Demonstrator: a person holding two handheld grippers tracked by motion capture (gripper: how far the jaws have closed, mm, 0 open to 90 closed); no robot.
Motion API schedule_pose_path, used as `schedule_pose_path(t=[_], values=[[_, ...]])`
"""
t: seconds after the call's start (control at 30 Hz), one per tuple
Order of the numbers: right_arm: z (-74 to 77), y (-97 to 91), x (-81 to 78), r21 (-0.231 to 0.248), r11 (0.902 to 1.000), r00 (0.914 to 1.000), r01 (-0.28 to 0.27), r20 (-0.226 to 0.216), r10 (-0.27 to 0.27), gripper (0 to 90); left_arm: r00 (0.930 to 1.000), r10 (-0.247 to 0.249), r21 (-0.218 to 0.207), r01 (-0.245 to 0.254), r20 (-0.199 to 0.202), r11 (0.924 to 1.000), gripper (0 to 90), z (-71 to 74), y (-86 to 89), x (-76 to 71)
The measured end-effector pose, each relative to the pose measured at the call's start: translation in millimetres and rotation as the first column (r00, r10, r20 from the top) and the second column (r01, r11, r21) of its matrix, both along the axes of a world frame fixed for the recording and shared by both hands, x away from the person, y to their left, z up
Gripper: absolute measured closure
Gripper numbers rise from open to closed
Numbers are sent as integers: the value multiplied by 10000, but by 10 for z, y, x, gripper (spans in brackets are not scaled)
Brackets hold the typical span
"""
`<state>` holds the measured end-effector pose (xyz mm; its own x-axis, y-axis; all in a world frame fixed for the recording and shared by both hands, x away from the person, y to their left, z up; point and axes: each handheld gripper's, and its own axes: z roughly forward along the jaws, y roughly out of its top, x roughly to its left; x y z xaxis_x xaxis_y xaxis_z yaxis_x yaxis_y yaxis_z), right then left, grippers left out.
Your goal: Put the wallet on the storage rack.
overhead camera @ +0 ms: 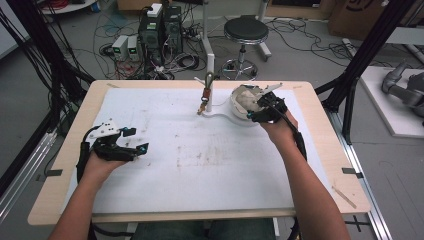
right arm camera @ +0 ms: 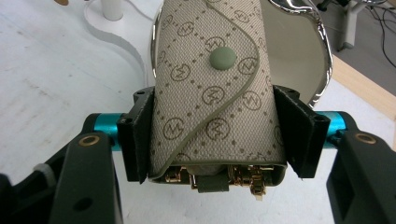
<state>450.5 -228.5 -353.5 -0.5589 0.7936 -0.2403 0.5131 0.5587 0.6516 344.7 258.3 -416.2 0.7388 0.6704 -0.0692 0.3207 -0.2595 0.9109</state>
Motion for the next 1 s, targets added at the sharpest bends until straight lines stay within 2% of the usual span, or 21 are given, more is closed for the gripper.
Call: schedule_pose_path(t=[0.2, 0.27, 0.3, 0.4, 0.47, 0.57, 1.0], values=[[-39, 36, 106, -117, 9998, 9996, 149, -239, -152, 367, 10000, -56, 40, 56, -14, 10000, 179, -9, -6, 5], [-43, 53, 148, -331, 9993, 9992, 183, -345, -195, 367, 10000, -60, 36, 60, -29, 10000, 179, -10, -7, 5], [-46, 56, 163, -387, 9991, 9996, 148, -244, -158, 367, 10000, -60, 36, 60, -29, 10000, 179, -10, -7, 5], [-47, 69, 187, -317, 9991, 9992, 276, -294, -285, 367, 10000, -60, 37, 60, -32, 10000, 179, -11, -8, 3], [-60, 86, 219, -459, 9985, 9990, 282, -329, -297, 367, 9999, -95, 46, 95, -36, 9999, 179, -13, -8, 6], [-102, 98, 279, -665, 9963, 9969, 541, -538, -577, 366, 9999, -88, 62, 89, -50, 9999, 179, -17, -11, 7], [-135, 90, 334, -580, 9954, 9964, 768, -325, -787, 334, 9999, -81, 22, 81, -65, 10000, 179, -20, -11, 3]])
